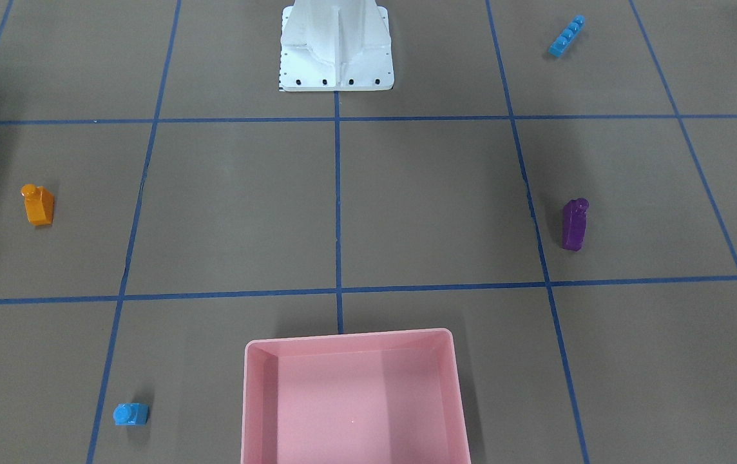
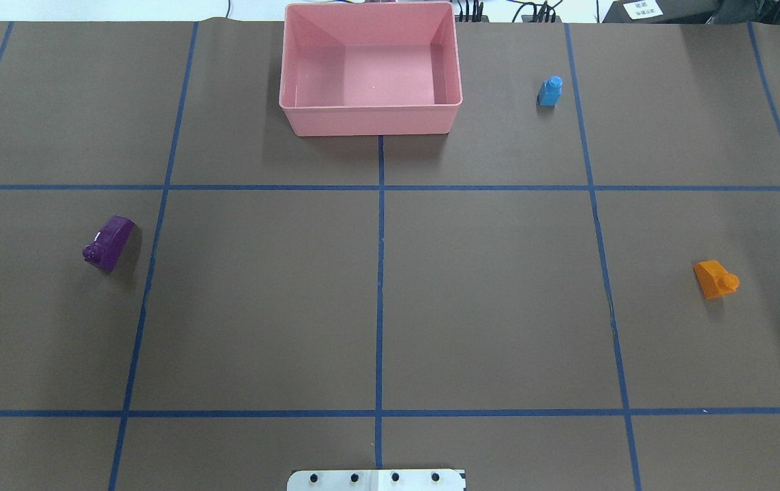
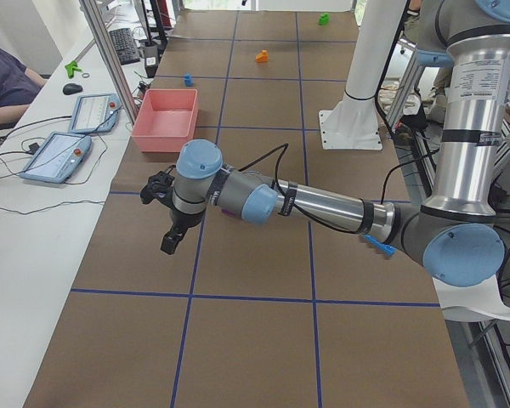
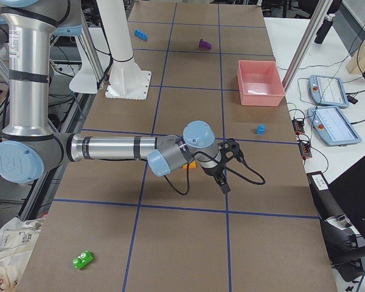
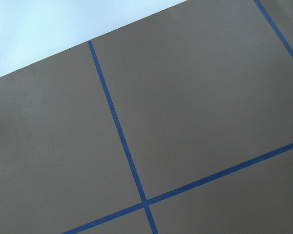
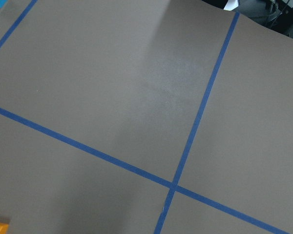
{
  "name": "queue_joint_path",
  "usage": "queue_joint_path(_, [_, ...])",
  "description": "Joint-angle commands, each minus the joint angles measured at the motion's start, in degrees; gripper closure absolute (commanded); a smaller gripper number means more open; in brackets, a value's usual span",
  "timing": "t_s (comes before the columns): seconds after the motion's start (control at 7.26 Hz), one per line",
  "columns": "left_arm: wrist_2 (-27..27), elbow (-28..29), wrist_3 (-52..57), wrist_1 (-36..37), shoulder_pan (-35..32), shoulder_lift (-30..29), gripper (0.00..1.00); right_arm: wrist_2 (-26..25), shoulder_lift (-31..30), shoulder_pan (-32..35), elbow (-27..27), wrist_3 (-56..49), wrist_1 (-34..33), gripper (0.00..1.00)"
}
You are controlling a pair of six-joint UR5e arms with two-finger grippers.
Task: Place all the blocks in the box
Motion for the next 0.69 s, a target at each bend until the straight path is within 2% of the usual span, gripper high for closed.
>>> queue_joint_path(0.0, [0.0,-0.5,-0.1,-1.2,0.0,1.3,0.0,3.4,0.0,-7.0,2.5,12.0,5.2,0.0])
queue_joint_path(0.14, [0.1,0.2,-0.3,-5.3,0.0,3.0,0.0,4.2,0.4,-12.5,2.6,22.2,8.0,0.0])
queue_joint_path(0.28, [0.1,1.0,-0.3,-8.3,0.0,4.3,0.0,1.5,0.1,-17.7,2.7,31.3,12.2,0.0])
queue_joint_path(0.55, [0.1,1.2,-0.3,-9.2,0.1,4.8,0.0,-17.9,-1.2,-31.2,3.1,39.1,11.5,0.0])
